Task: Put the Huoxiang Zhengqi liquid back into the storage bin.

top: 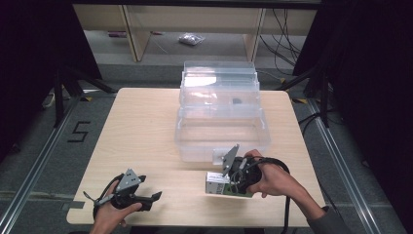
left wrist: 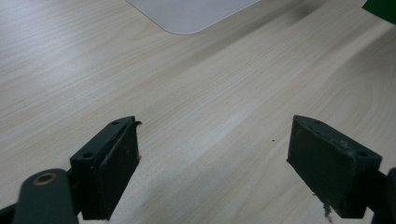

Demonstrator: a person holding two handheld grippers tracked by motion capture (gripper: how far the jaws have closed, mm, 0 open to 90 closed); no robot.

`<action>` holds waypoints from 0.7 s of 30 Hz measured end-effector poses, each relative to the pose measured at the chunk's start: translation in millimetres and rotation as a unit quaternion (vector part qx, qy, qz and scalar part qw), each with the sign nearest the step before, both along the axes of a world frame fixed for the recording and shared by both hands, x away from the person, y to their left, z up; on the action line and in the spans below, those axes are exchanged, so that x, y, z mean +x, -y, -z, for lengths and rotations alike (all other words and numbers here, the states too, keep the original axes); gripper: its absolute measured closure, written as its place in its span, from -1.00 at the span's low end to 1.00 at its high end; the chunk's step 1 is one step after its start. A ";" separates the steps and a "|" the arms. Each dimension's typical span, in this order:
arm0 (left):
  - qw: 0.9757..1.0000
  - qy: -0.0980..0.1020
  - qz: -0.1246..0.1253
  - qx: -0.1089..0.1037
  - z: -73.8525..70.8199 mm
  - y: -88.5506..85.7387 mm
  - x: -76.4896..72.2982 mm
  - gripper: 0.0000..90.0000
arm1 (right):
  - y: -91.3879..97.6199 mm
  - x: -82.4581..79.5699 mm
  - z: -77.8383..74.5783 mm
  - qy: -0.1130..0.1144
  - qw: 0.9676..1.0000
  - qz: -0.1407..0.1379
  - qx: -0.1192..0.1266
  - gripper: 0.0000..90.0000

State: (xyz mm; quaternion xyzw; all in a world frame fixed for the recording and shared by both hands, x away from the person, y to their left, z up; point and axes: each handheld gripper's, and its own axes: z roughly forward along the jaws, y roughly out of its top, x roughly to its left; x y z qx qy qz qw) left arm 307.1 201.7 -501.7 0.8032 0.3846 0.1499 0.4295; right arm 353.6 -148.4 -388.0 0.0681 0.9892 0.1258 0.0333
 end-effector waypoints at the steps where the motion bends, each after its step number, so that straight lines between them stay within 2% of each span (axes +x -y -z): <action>1: 1.000 0.000 0.000 0.001 -0.1 0.0 -0.1 -0.65 | 0.4 0.8 -1.8 -0.001 1.000 0.000 0.004 0.44; 2: 1.000 0.000 0.000 0.001 0.0 -0.1 -0.1 -0.65 | 0.8 1.7 -4.0 -0.002 1.000 0.001 0.004 0.44; 3: 1.000 0.000 -0.001 0.000 0.0 -0.1 0.0 -0.65 | 1.1 4.4 -5.3 0.001 1.000 -0.014 0.011 0.44; 4: 1.000 0.000 -0.002 -0.002 0.2 0.2 -0.1 -0.65 | 1.9 3.5 -7.8 -0.004 1.000 0.002 0.010 0.44; 7: 1.000 0.000 0.001 0.000 -0.1 -0.3 0.0 -0.65 | 2.9 8.9 -12.5 0.003 1.000 -0.016 0.014 0.44; 8: 1.000 0.000 -0.003 0.002 -0.4 -0.1 -0.3 -0.65 | 3.5 8.5 -14.7 -0.001 1.000 -0.006 0.010 0.44; 9: 1.000 0.000 0.004 0.009 -0.6 -1.7 0.3 -0.65 | 4.1 8.6 -16.6 -0.001 1.000 -0.001 0.009 0.44; 10: 1.000 0.000 0.001 0.005 -0.2 -1.0 0.2 -0.65 | 4.6 11.1 -18.3 0.002 1.000 -0.014 0.014 0.44; 11: 1.000 0.000 0.001 0.004 -0.2 -0.9 0.1 -0.65 | 5.1 10.9 -19.9 -0.001 1.000 -0.005 0.018 0.44; 12: 1.000 0.000 0.001 0.004 -0.2 -0.9 0.1 -0.65 | 5.8 10.1 -21.9 0.000 1.000 0.005 0.011 0.44; 13: 1.000 0.002 0.003 0.009 -0.6 -1.6 0.5 -0.65 | 6.2 12.5 -23.1 0.004 1.000 -0.008 0.018 0.44; 14: 1.000 0.001 0.003 0.006 -0.5 -1.5 0.4 -0.65 | 7.1 11.3 -25.5 0.001 1.000 0.007 0.017 0.44; 15: 1.000 0.000 0.002 0.003 -0.2 -1.1 0.3 -0.65 | 8.4 15.3 -27.3 0.010 1.000 -0.014 0.020 0.44; 16: 1.000 0.000 0.001 0.004 0.0 -0.9 0.3 -0.65 | 8.8 12.3 -29.0 0.000 1.000 0.011 0.021 0.44; 17: 1.000 -0.001 0.002 0.004 0.1 -0.7 0.3 -0.65 | 10.2 15.7 -31.1 0.010 1.000 -0.006 0.017 0.44; 19: 1.000 0.000 -0.001 -0.002 0.2 0.3 0.1 -0.65 | 11.9 16.7 -35.4 0.010 1.000 -0.004 0.024 0.44; 20: 1.000 0.000 0.001 0.004 -0.2 -0.7 0.2 -0.65 | 13.1 14.9 -38.4 0.006 1.000 0.017 0.019 0.44; 21: 1.000 0.000 0.001 0.003 -0.2 -0.8 0.2 -0.65 | 14.0 19.1 -40.2 0.015 1.000 -0.004 0.022 0.44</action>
